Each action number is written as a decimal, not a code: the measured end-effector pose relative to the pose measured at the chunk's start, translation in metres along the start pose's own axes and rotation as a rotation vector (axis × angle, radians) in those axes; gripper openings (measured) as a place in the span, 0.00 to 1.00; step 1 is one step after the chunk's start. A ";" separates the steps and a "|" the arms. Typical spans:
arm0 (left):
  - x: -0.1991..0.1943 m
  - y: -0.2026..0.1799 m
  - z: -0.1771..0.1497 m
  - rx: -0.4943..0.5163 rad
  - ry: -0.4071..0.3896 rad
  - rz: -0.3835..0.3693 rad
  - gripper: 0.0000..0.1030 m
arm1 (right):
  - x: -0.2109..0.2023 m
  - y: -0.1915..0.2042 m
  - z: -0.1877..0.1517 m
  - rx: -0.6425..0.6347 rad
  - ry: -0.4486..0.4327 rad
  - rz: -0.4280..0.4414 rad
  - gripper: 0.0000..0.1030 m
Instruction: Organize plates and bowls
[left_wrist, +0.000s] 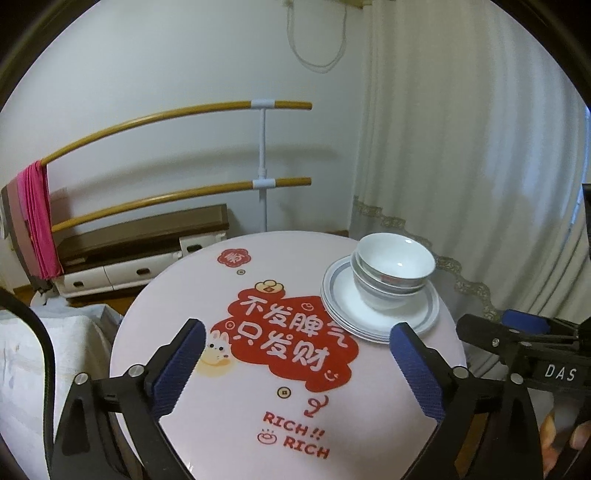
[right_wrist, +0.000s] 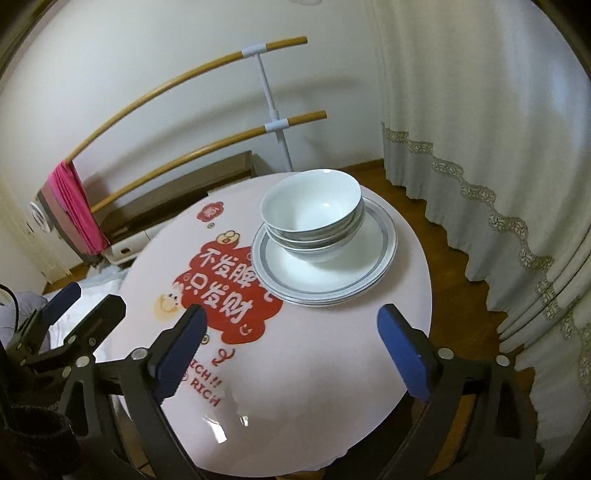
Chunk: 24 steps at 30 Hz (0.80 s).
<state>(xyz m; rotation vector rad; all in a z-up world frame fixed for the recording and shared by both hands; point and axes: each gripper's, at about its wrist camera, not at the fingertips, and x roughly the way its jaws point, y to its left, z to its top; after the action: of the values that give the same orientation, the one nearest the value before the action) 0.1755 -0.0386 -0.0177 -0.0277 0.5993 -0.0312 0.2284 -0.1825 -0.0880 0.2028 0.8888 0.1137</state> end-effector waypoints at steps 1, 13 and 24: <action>-0.003 0.000 -0.002 0.006 -0.005 0.000 0.99 | -0.002 -0.001 -0.002 0.004 -0.008 -0.002 0.97; -0.034 0.021 -0.014 0.005 -0.084 -0.003 0.99 | -0.035 0.015 -0.032 0.048 -0.095 -0.015 1.00; -0.071 0.045 -0.034 0.008 -0.224 -0.049 0.99 | -0.068 0.057 -0.045 -0.053 -0.258 -0.071 1.00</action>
<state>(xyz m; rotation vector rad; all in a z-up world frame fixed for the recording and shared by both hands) 0.0985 0.0087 -0.0068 -0.0379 0.3742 -0.0774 0.1498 -0.1333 -0.0508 0.1332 0.6346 0.0437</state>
